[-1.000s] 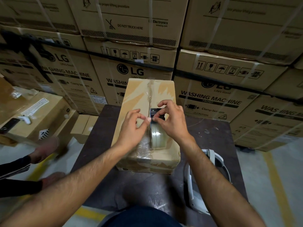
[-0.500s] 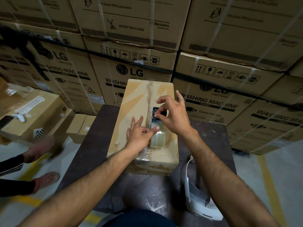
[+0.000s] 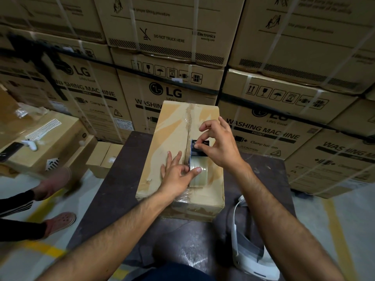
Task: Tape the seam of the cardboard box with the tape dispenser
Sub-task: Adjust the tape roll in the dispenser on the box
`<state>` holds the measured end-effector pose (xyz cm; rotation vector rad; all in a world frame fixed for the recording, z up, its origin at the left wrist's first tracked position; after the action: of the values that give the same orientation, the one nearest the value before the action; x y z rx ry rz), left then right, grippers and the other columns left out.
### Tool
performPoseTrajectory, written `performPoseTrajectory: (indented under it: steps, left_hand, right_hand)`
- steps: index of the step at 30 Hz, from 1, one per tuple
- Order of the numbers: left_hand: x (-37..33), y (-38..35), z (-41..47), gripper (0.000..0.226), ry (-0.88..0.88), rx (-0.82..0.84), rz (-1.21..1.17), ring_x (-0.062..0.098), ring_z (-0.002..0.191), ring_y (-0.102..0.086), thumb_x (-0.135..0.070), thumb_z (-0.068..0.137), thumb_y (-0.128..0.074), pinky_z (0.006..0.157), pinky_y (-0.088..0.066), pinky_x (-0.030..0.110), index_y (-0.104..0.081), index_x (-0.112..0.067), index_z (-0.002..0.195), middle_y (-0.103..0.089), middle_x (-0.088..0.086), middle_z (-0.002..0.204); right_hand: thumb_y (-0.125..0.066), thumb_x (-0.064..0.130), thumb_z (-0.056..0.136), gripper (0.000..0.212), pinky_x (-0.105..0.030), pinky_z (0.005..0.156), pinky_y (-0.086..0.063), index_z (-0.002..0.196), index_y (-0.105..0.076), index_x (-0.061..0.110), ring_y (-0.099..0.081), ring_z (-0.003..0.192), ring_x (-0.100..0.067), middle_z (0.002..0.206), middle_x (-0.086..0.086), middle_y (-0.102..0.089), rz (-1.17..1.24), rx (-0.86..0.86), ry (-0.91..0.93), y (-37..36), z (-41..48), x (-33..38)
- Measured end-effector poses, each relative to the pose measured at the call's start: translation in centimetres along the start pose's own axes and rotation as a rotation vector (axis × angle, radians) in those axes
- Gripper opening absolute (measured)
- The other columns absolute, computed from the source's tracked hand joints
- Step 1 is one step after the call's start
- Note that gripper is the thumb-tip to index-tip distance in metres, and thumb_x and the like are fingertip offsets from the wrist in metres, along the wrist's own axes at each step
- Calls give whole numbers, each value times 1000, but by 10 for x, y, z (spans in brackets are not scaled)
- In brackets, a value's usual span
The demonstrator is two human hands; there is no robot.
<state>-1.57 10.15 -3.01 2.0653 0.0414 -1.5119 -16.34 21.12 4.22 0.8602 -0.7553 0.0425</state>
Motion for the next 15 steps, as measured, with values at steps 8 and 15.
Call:
performPoseTrajectory:
  steps: [8, 15]
  left_hand:
    - [7, -2, 4, 39, -89, 50, 144, 8, 155, 27, -57, 92, -67, 124, 22, 44, -63, -27, 69, -11, -7, 174]
    - [11, 0, 8, 33, -139, 73, 211, 6, 154, 29, -53, 91, -71, 123, 24, 41, -64, -25, 77, -7, -12, 173]
  right_hand:
    - [-87, 17, 85, 46, -58, 125, -25, 113, -53, 27, -63, 106, 11, 86, 15, -77, 55, -32, -70, -1, -3, -1]
    - [-88, 17, 83, 45, -56, 102, -51, 113, -54, 24, -70, 108, -7, 86, 15, -78, 136, -19, -103, 4, 5, 2]
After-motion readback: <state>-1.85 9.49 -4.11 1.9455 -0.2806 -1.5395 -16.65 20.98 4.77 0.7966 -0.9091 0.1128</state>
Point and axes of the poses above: each hand's wrist, its own z-axis towards the middle knuckle, its own y-axis out of the back of the hand, x = y × z, the point moved 2 cm from there along z, towards the middle knuckle
